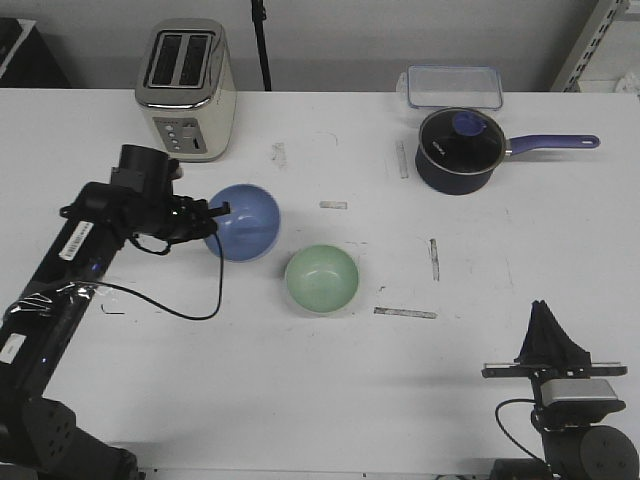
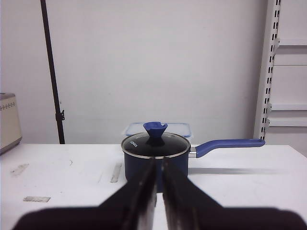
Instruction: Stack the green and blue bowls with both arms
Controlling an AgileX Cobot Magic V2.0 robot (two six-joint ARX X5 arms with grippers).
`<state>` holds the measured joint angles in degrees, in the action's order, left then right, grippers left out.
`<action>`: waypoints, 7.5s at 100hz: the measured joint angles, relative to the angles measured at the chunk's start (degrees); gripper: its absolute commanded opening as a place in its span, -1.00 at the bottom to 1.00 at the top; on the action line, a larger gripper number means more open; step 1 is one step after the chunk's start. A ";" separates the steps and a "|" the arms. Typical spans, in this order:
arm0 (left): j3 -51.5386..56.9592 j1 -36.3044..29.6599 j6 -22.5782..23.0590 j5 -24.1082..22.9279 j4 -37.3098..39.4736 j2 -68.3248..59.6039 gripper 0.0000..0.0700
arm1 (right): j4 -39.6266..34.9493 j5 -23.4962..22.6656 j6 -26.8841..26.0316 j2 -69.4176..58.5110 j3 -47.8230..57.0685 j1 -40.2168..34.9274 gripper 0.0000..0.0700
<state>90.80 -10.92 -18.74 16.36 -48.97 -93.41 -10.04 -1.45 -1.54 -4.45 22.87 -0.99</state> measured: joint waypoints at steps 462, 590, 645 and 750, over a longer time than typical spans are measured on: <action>-74.86 8.07 17.79 -18.10 53.59 88.28 -1.00 | 0.00 -0.02 0.00 0.00 0.00 -0.02 -0.96; -88.85 9.88 18.27 -16.52 59.21 93.11 -0.99 | 0.00 0.00 -0.02 0.00 0.00 -0.02 -0.96; -88.85 9.88 19.37 -16.59 58.88 93.11 -0.99 | 0.00 0.00 -0.02 0.00 0.00 -0.02 -0.96; -88.85 9.88 19.47 -16.59 58.86 93.11 -0.99 | 0.00 0.02 -0.02 0.00 0.00 -0.02 -0.96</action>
<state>1.96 -1.04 0.73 -0.23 9.89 -0.30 -10.04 -1.43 -1.56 -4.45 22.87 -1.02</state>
